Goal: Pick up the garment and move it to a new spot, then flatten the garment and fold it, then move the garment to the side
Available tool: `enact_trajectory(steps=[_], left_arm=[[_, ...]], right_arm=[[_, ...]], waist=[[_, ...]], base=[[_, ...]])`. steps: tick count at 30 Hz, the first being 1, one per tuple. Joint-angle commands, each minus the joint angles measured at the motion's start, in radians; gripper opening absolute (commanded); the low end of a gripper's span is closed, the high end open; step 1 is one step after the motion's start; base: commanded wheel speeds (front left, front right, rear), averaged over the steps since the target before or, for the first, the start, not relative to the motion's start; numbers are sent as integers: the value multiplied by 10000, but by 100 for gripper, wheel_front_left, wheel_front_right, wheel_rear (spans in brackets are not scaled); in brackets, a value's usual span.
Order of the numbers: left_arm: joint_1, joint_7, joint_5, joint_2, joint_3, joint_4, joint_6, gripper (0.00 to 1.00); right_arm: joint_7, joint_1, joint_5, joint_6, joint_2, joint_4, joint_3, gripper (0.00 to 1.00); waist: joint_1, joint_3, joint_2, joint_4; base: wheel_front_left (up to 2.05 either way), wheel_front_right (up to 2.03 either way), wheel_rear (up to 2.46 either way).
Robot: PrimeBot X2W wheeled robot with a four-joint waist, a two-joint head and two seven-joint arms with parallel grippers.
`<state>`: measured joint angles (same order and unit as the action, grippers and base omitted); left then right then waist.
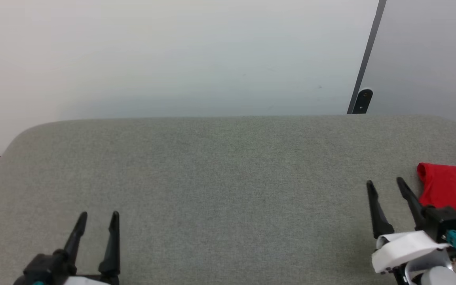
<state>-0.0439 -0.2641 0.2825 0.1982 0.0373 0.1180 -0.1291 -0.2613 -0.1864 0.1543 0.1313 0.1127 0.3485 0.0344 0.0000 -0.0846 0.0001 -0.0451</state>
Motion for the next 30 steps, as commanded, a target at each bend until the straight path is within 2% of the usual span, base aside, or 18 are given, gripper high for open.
enact_trajectory(steps=[1,12,28,29,30], left_arm=[[-160,8,48,39,-57,-17,-22,100],[-468,9,686,173,92,-77,-22,100],[-638,9,861,231,130,196,-22,100],[-552,5,843,249,128,206,0,0],[-591,10,864,209,104,293,2,0]], right_arm=[[-47,212,-68,-13,-27,-61,-117,100],[-47,1000,-224,-13,-116,-491,-671,100],[-47,1080,-377,-13,-146,-532,-842,100],[2,955,-342,0,-130,-530,-844,0],[27,965,-325,0,-149,-438,-849,0]], waist=[[0,-6,-1,0],[0,-31,-1,82],[0,-20,-1,92],[0,-19,-1,93],[0,-19,-1,93]], base=[[0,0,0],[0,0,0],[0,0,0],[0,0,0],[0,0,0]])
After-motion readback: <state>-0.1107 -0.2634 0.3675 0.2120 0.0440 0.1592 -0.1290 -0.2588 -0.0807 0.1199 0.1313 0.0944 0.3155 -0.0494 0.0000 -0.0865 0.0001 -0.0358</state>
